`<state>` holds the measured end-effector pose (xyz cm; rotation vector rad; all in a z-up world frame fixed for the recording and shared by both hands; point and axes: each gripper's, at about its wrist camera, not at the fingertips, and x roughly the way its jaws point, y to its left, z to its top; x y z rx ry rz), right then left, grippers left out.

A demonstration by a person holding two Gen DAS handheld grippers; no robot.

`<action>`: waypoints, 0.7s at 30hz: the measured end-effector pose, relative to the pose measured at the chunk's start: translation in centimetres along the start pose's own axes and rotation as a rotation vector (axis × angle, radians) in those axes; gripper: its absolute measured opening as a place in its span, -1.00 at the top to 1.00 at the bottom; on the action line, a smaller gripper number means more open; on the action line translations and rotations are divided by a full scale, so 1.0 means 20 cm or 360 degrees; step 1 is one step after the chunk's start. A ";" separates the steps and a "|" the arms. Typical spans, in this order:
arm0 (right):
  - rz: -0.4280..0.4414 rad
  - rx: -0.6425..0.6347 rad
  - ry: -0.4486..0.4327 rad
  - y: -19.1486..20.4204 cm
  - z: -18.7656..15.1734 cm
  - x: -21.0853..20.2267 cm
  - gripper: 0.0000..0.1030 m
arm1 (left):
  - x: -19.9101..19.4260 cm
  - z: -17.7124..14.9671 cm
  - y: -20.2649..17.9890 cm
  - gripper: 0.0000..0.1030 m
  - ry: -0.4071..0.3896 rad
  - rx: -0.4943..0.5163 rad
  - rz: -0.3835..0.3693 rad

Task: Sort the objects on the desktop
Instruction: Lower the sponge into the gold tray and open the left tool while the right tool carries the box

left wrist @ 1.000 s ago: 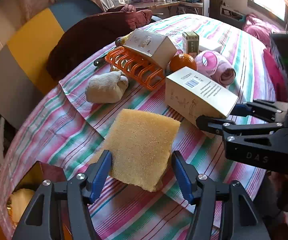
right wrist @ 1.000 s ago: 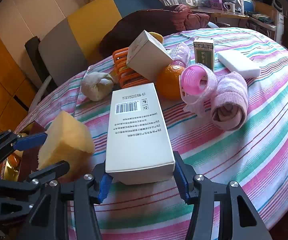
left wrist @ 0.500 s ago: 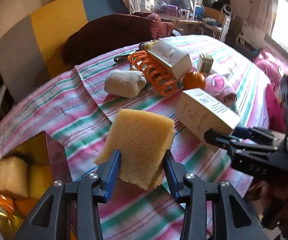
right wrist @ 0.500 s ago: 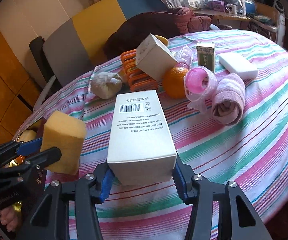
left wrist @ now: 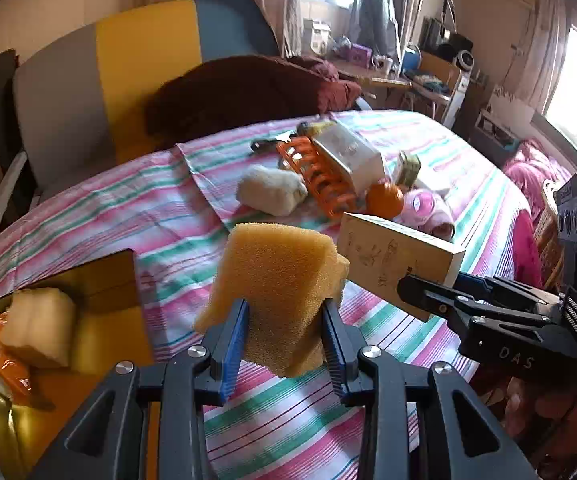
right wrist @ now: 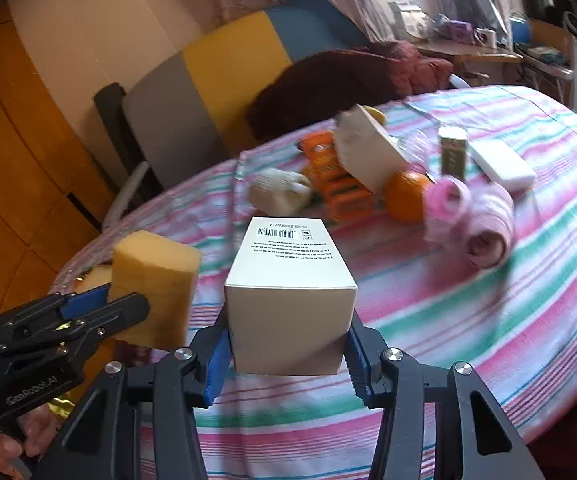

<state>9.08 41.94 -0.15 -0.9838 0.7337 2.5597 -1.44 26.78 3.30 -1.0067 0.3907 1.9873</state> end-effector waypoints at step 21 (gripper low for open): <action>0.0266 -0.0266 0.0106 0.79 0.05 0.22 0.02 | -0.11 -0.08 0.70 0.30 0.0046 -0.0291 0.0327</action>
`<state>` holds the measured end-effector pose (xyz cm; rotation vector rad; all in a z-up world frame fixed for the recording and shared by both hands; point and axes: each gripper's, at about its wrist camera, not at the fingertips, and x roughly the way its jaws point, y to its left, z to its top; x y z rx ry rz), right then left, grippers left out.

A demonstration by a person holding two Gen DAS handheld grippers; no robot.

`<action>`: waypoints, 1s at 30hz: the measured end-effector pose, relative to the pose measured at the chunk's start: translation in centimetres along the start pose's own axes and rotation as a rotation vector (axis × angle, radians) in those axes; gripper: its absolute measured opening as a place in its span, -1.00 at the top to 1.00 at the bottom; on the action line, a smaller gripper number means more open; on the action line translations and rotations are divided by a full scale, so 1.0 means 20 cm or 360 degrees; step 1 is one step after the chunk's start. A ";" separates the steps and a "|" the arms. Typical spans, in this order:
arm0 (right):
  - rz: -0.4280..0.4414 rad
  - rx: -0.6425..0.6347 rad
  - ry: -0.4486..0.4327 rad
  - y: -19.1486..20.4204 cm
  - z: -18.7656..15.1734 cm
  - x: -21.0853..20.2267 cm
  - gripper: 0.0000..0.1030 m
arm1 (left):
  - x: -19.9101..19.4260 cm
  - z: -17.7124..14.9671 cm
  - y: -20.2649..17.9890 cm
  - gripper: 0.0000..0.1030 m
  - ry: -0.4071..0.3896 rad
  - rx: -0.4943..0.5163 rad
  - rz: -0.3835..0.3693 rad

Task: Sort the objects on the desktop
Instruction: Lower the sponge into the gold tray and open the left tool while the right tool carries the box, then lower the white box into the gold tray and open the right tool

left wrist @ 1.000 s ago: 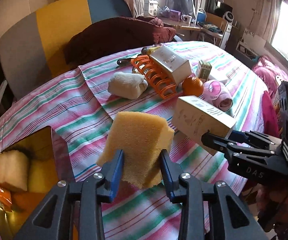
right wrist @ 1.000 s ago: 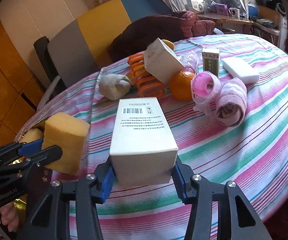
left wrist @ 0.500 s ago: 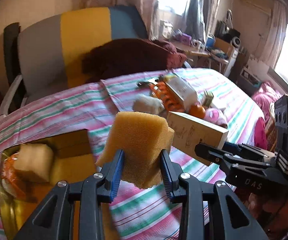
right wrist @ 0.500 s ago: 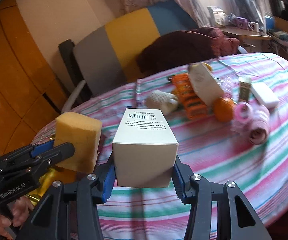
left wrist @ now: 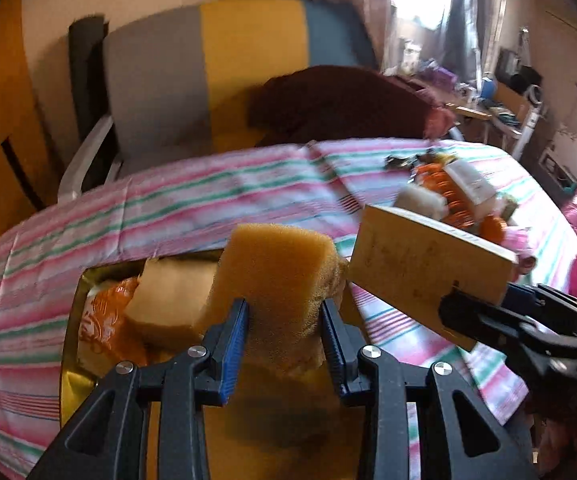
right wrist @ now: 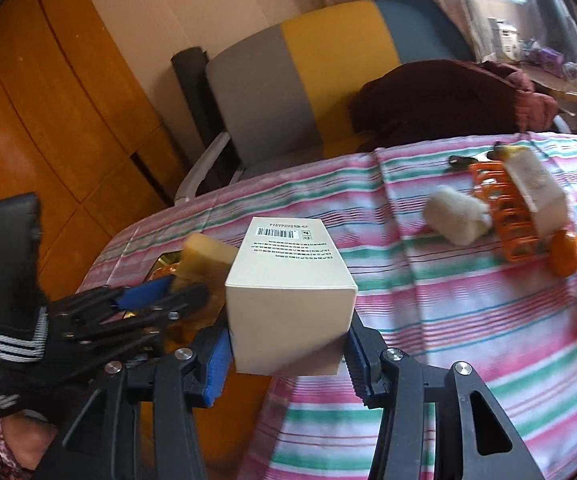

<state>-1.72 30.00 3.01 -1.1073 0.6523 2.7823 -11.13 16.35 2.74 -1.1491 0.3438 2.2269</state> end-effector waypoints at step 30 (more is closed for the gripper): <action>0.0038 -0.0247 0.0036 0.19 -0.09 0.04 0.22 | -0.11 -0.10 0.30 0.04 -0.0084 -0.0468 -0.0228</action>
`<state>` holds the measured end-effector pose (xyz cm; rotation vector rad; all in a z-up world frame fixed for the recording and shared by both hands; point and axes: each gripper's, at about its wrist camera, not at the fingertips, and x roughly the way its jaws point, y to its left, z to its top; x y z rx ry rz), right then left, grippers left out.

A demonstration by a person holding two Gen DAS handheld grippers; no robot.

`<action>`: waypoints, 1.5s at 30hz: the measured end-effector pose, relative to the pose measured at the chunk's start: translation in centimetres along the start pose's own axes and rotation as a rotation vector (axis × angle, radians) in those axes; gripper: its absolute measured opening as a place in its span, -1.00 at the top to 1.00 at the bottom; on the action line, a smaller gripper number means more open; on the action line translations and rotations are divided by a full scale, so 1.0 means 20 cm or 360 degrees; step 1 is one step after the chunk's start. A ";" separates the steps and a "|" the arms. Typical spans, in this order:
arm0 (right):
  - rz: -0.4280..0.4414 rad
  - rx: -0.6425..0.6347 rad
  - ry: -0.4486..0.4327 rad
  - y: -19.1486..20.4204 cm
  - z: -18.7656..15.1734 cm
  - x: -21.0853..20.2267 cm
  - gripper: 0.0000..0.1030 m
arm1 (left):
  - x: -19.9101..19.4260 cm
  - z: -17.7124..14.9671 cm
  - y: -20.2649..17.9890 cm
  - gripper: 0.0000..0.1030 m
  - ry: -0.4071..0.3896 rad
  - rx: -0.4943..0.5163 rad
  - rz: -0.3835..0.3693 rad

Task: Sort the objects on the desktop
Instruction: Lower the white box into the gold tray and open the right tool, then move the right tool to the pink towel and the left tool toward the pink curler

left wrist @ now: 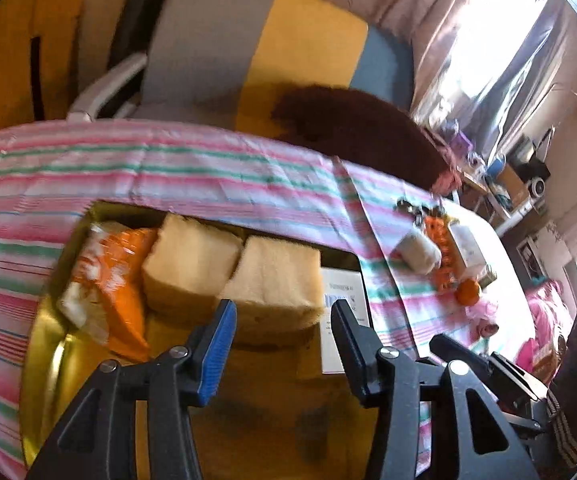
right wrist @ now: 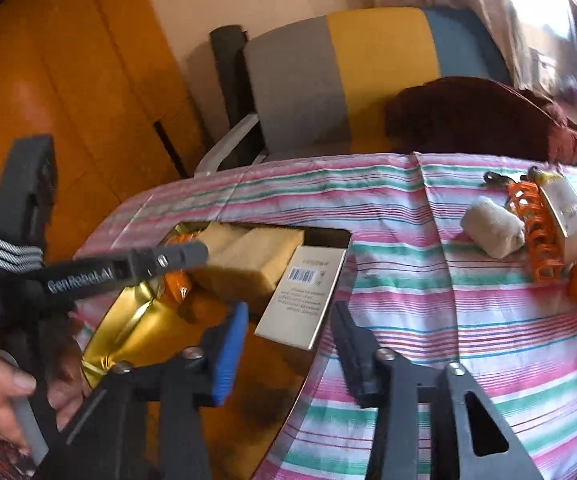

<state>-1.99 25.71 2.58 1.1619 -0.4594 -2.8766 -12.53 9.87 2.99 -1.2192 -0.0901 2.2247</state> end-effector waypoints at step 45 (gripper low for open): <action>-0.0072 0.0409 -0.0013 -0.45 -0.15 -0.10 -0.07 | 0.09 -0.26 -0.20 0.08 0.0151 -0.0077 0.0044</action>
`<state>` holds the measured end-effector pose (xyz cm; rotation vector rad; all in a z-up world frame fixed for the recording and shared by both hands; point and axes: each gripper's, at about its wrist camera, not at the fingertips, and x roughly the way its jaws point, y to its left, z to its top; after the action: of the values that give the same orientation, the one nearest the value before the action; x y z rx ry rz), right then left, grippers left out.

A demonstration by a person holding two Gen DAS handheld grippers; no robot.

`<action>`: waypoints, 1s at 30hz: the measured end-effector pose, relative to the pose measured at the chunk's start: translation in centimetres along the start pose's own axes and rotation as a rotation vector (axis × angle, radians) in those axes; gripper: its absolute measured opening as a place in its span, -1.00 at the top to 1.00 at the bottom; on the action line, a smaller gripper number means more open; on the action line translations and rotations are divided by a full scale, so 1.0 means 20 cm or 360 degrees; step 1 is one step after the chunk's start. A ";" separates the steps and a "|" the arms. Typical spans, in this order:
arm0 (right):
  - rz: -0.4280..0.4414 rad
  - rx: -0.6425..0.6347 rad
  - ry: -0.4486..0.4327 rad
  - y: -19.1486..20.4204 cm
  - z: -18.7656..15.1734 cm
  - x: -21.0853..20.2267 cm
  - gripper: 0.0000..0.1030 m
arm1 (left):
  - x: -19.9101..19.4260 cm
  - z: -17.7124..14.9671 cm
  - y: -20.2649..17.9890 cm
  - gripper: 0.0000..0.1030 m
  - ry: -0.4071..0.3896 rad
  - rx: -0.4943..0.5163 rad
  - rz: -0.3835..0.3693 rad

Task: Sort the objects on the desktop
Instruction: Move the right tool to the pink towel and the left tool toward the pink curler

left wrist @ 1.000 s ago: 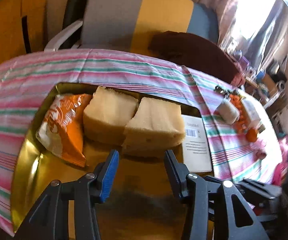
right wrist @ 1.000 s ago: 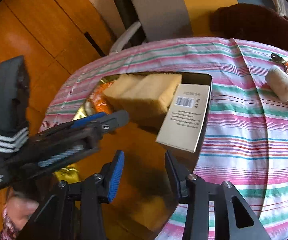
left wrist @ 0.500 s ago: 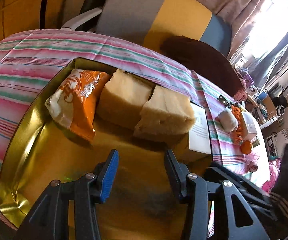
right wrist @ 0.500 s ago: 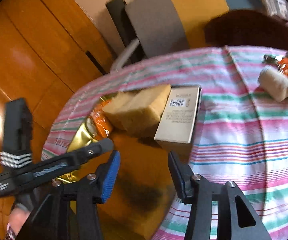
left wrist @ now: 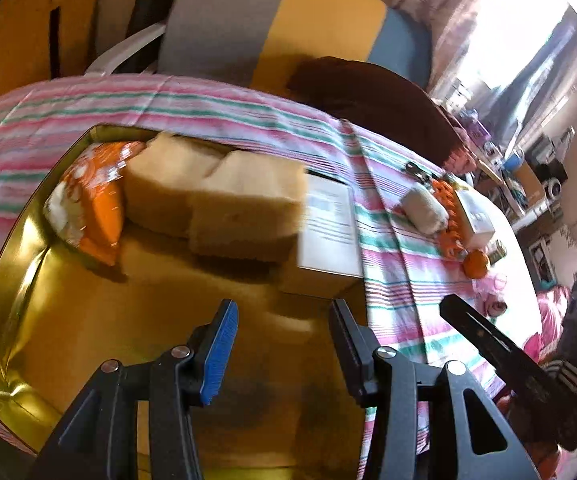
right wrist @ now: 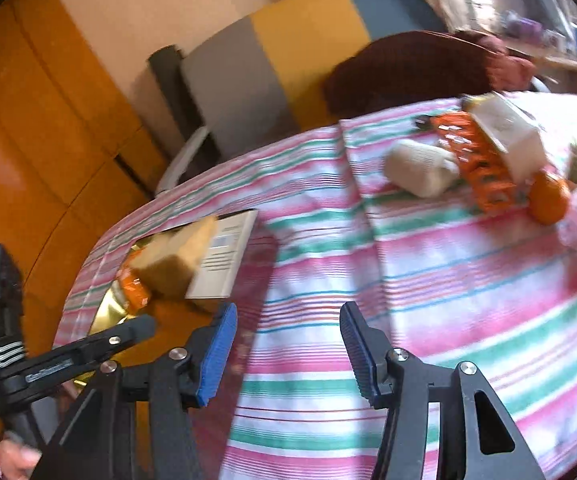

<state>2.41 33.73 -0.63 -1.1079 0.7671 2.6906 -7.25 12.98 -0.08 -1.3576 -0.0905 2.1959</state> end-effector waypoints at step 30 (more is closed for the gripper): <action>-0.0466 0.0787 -0.0433 -1.35 0.26 -0.41 -0.18 | 0.25 -0.17 -0.69 0.07 0.0261 0.0435 -0.0109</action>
<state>13.33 60.24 -2.91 -0.6592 1.0457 2.1745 -0.31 26.30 -1.28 -1.3499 0.2135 1.9497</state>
